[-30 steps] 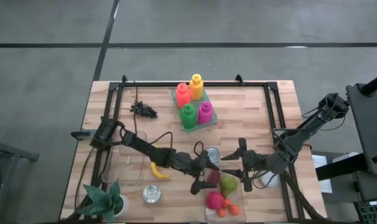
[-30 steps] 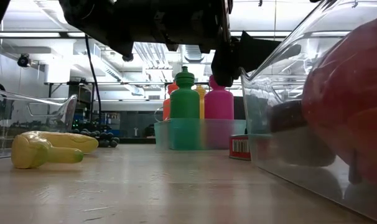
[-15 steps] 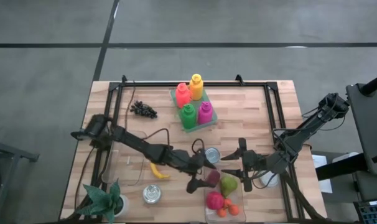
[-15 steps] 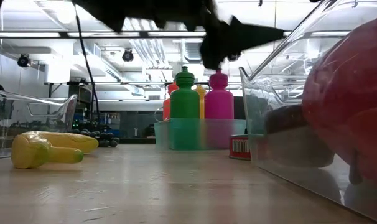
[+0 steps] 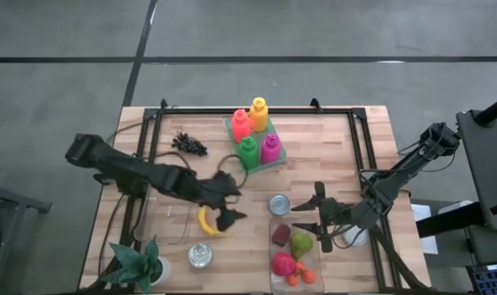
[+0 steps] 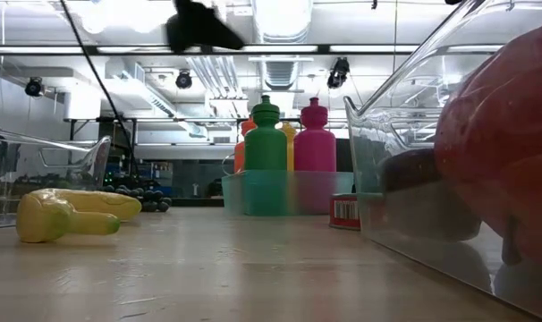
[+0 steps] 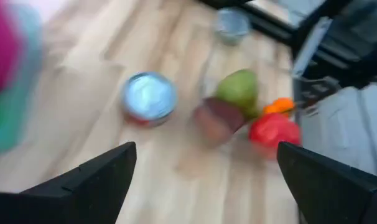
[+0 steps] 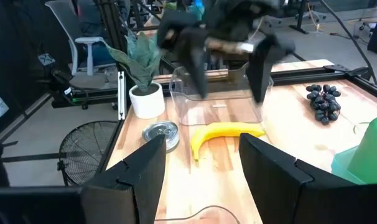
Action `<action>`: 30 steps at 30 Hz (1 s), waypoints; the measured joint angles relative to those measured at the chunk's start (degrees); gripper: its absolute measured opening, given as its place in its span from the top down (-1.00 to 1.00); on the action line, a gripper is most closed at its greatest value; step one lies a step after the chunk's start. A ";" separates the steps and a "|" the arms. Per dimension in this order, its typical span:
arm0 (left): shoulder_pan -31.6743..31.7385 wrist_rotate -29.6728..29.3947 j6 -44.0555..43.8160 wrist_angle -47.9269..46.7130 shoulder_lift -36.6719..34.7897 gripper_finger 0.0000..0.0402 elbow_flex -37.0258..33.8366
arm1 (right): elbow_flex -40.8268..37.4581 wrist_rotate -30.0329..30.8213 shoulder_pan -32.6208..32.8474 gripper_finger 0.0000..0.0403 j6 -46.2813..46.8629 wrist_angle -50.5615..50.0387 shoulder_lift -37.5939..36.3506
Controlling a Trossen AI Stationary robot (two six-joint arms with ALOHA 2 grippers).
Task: Pick & Place Food Item
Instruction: Put the black grapes into the bottom transparent bin
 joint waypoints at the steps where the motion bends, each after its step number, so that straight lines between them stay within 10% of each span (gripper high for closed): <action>1: 0.03 -0.53 -0.59 -3.05 -1.74 -0.95 0.00 | 0.00 0.00 0.02 0.01 0.00 0.00 -0.01; 17: 2.67 -6.19 -11.81 -30.49 -23.48 -0.95 -7.51 | 0.00 0.00 0.02 0.01 0.00 0.04 0.01; 30: 31.21 4.89 -0.30 -33.51 -20.75 -0.95 -7.58 | 0.00 0.00 0.02 0.01 0.00 0.04 -0.01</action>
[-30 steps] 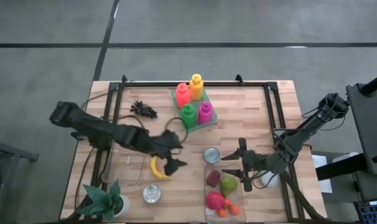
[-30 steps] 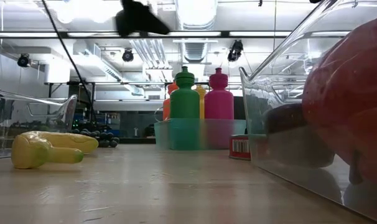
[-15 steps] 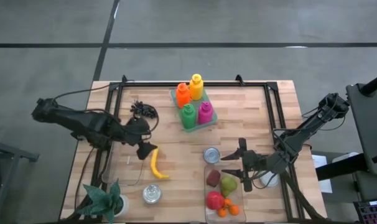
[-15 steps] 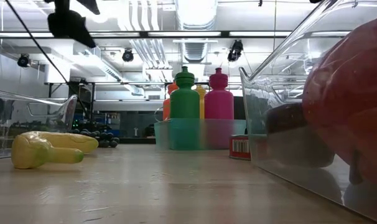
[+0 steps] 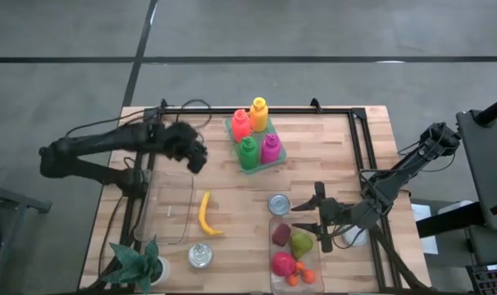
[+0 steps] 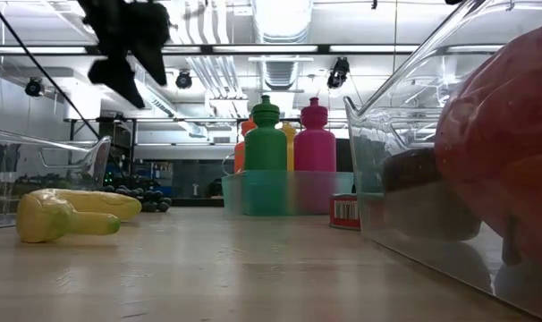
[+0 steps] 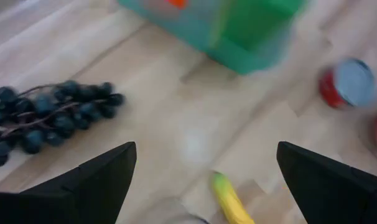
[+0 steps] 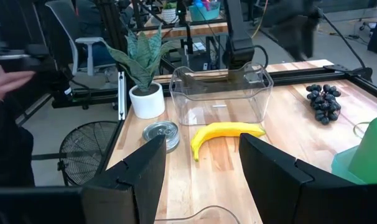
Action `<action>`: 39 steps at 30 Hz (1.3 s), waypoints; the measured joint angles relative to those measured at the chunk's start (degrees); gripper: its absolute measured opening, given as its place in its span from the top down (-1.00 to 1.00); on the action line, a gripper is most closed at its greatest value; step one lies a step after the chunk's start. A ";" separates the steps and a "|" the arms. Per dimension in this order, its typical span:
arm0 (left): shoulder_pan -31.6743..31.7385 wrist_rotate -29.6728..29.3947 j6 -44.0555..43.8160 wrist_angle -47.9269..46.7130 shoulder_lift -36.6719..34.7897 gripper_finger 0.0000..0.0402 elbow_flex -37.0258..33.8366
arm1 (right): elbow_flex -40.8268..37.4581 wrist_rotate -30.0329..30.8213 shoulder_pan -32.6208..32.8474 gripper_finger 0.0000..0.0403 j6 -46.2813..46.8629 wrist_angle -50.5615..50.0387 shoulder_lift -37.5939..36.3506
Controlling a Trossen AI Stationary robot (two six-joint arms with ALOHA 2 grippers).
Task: Pick & Place Food Item
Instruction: Put the black grapes into the bottom transparent bin
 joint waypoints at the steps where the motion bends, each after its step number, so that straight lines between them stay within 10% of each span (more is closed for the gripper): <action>1: 3.25 1.91 0.91 0.02 0.72 -0.95 0.00 | 0.00 0.00 0.00 0.01 0.00 0.00 0.01; 10: 26.97 16.82 4.71 -1.77 10.79 -0.95 -0.04 | 0.00 0.00 -0.02 0.01 0.00 0.00 0.00; 14: 31.50 22.88 -6.69 -2.61 15.58 -0.95 -0.13 | 0.00 0.00 -0.04 0.01 0.00 0.00 0.00; 21: 32.61 22.02 -38.66 -2.00 22.76 -0.94 -0.17 | 0.00 0.00 -0.04 0.01 0.00 0.01 0.02; 39: 32.69 12.30 -46.04 5.51 32.92 -0.94 -0.17 | 0.00 0.00 0.00 0.01 0.00 0.00 0.02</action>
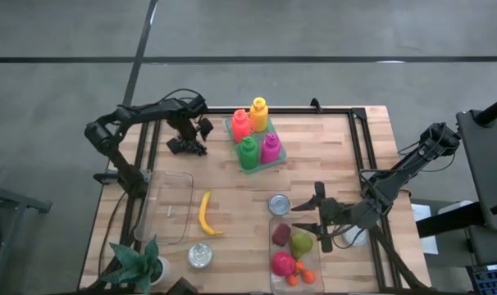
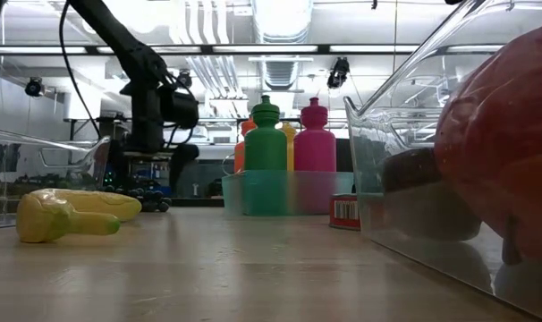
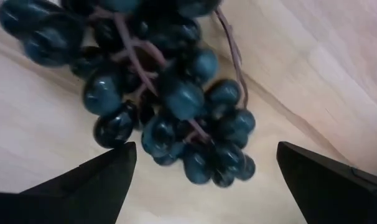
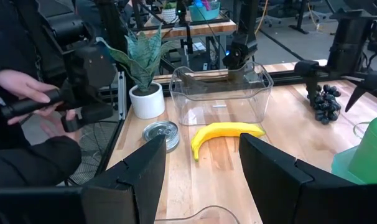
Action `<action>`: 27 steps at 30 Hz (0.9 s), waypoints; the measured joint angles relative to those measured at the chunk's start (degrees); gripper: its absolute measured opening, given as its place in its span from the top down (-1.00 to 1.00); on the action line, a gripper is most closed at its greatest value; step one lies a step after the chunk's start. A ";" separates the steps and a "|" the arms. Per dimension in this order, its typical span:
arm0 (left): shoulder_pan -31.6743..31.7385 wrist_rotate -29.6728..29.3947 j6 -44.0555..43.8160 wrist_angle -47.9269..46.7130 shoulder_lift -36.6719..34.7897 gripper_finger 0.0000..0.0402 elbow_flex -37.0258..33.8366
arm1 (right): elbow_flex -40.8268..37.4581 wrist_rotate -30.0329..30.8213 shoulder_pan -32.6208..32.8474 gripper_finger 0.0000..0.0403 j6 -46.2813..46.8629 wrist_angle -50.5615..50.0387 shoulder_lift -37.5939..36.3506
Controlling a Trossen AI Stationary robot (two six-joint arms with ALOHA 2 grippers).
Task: Pick & Place Food Item
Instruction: Put the black grapes into the bottom transparent bin
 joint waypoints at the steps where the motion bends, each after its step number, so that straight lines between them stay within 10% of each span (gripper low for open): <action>1: 0.00 -0.76 -0.16 -0.09 0.00 -0.94 0.00 | 0.00 0.00 0.00 0.01 0.00 0.00 -0.02; 10: 0.00 -3.19 -3.34 -1.12 1.28 -0.88 -0.07 | 0.00 0.00 0.00 0.01 0.00 0.00 -0.01; 27: -0.83 -1.44 -2.75 2.23 4.50 -0.09 -0.11 | 0.00 0.00 0.00 0.01 0.00 0.00 -0.01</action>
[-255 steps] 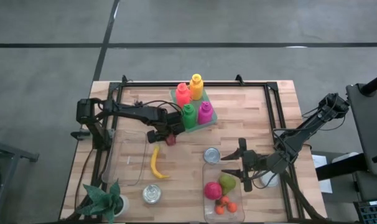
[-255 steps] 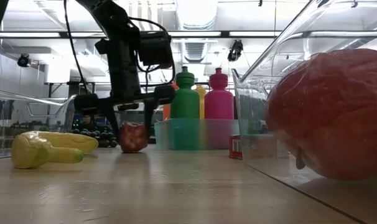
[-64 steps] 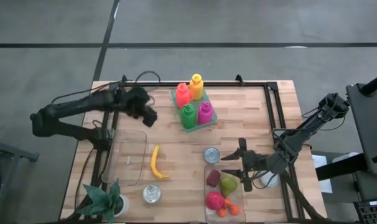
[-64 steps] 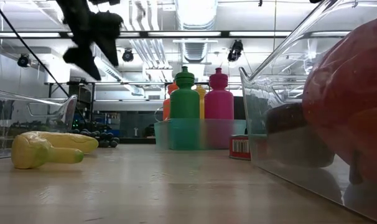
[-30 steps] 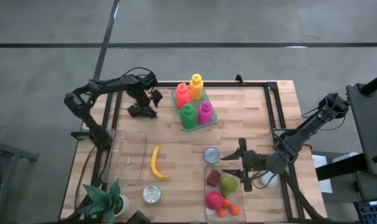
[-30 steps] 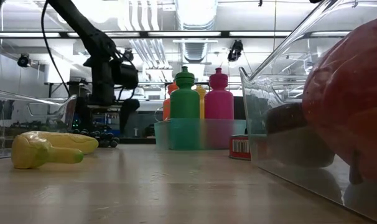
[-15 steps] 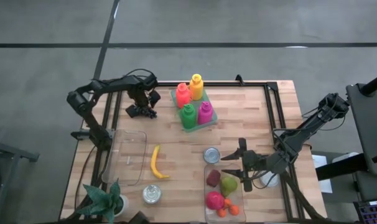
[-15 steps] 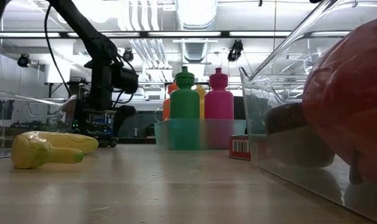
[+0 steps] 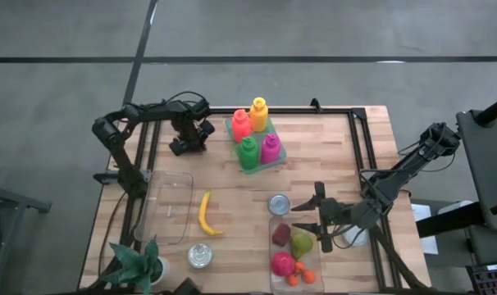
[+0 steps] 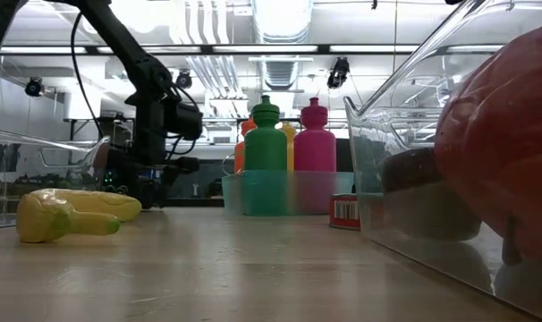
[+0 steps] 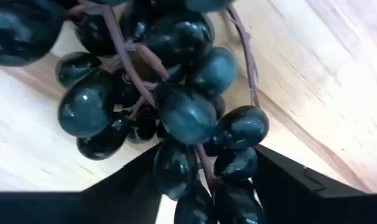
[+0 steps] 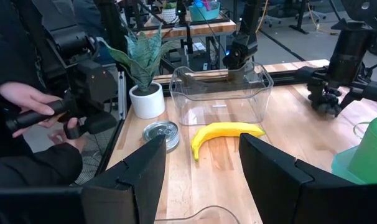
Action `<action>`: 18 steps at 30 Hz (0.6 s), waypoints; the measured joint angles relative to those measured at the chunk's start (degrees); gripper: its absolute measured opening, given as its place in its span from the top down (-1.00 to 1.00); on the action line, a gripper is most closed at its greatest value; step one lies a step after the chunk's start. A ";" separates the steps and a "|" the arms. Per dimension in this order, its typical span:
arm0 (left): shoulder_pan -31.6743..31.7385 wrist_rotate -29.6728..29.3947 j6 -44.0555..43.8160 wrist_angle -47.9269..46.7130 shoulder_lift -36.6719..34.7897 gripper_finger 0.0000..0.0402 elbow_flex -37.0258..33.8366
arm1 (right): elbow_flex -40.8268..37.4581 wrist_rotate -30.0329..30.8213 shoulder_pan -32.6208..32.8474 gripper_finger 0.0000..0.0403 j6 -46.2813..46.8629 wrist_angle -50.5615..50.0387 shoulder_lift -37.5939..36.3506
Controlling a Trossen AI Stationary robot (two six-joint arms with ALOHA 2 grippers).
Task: Pick & Place Food Item
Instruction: Put the black grapes into the bottom transparent bin
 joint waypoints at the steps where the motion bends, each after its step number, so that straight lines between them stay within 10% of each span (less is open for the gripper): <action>1: -0.12 0.01 0.00 0.27 0.00 -0.03 0.00 | 0.00 0.00 0.00 0.01 0.00 0.00 0.01; 18: -1.41 1.22 1.57 1.47 0.00 0.50 0.00 | 0.00 0.00 -0.04 0.01 0.00 0.00 0.01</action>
